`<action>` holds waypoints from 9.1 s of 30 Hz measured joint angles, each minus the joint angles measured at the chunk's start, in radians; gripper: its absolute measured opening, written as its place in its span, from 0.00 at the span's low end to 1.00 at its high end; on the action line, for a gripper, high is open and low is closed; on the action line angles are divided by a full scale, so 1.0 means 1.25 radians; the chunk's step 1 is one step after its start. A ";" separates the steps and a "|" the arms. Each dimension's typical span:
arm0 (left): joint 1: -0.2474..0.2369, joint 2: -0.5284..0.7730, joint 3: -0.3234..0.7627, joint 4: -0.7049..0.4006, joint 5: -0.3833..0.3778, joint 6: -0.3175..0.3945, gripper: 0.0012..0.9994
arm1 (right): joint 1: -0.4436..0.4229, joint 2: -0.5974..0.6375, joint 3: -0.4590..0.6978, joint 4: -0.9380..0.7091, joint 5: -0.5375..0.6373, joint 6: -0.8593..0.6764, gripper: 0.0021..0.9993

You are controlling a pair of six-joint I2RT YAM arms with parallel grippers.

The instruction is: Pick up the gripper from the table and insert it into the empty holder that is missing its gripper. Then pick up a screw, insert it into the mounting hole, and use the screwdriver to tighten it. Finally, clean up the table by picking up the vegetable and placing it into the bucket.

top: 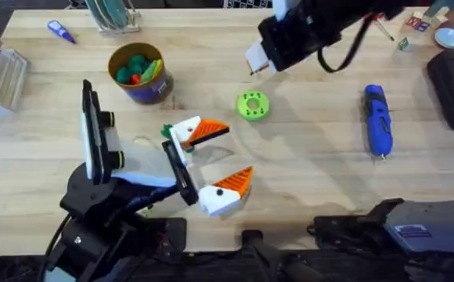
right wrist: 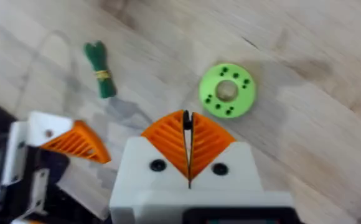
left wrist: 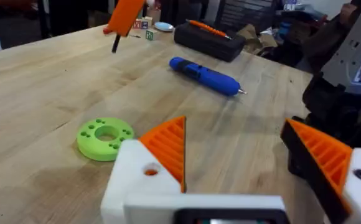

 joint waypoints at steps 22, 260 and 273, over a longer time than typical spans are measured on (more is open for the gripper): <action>0.000 0.000 0.000 0.000 0.000 0.000 0.99 | 0.234 0.009 0.005 0.050 -0.100 0.031 0.00; 0.000 0.001 0.000 0.002 -0.069 0.036 0.01 | -0.726 0.104 -0.418 0.309 0.194 -0.261 0.93; 0.000 0.001 0.000 0.002 -0.069 0.036 0.01 | -0.726 0.132 -0.398 0.298 0.169 -0.282 0.78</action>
